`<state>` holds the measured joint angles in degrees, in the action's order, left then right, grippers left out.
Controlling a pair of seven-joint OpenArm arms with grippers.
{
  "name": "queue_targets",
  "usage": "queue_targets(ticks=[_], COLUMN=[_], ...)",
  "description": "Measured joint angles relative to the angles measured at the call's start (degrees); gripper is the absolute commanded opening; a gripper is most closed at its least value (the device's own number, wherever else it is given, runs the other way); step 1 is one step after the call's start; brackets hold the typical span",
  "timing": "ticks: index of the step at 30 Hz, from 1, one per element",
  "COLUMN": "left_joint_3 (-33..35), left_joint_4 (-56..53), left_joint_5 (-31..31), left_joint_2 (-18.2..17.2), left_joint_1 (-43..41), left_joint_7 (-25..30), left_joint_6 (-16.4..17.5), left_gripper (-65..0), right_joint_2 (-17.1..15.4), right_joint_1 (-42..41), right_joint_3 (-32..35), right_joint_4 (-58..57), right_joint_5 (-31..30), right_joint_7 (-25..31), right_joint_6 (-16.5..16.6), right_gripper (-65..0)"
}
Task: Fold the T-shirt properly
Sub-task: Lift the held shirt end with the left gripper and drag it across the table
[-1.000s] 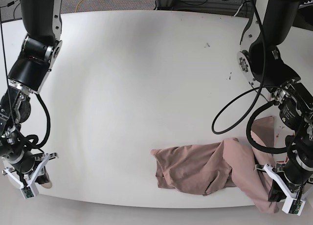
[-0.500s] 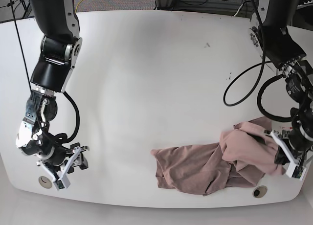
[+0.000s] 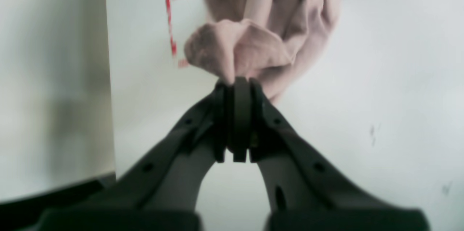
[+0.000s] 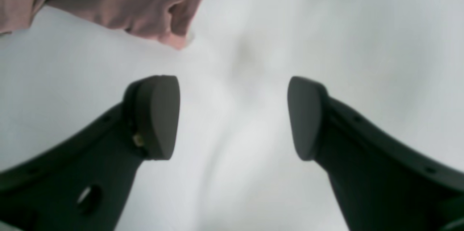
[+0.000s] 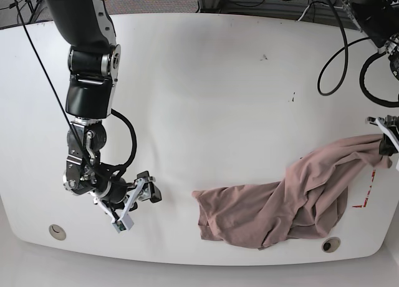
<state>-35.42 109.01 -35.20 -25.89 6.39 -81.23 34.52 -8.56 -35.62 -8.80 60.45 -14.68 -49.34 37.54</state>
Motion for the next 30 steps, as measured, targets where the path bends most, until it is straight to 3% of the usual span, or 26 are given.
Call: queue_targets(ticks=[7, 15, 22, 27, 30], left_joint_3=[-6.1, -10.8, -11.1, -10.9, -8.7], left_joint_4=[0.2, 0.2, 0.2, 0.2, 0.2], left_joint_5=[-5.7, -9.4, -10.4, -11.5, -12.3], left_joint_2=[-1.1, -2.1, -2.1, -2.0, -2.3], left_joint_1=[-9.7, -18.6, -23.5, -28.5, -29.9], left_joint_7=[0.2, 0.1, 0.6, 0.6, 0.2], left_joint_6=[0.0, 0.0, 0.0, 0.3, 2.3], left_gripper=[-65.0, -65.0, -65.0, -65.0, -65.0], right_joint_2=[1.9, 3.2, 4.5, 4.7, 5.1], right_joint_1=[0.0, 0.3, 0.2, 0.3, 0.3], right_joint_3=[0.6, 8.6, 11.3, 12.3, 12.3], right_joint_4=[-6.1, -8.8, -8.8, -8.8, -8.8], right_joint_5=[0.3, 0.7, 0.4, 0.0, -0.1], right_joint_7=[4.6, 10.0, 11.9, 11.9, 11.8], right_joint_6=[0.0, 0.0, -4.0, -4.5, -4.5], right_gripper=[-20.5, -20.6, -20.8, -20.9, -21.1])
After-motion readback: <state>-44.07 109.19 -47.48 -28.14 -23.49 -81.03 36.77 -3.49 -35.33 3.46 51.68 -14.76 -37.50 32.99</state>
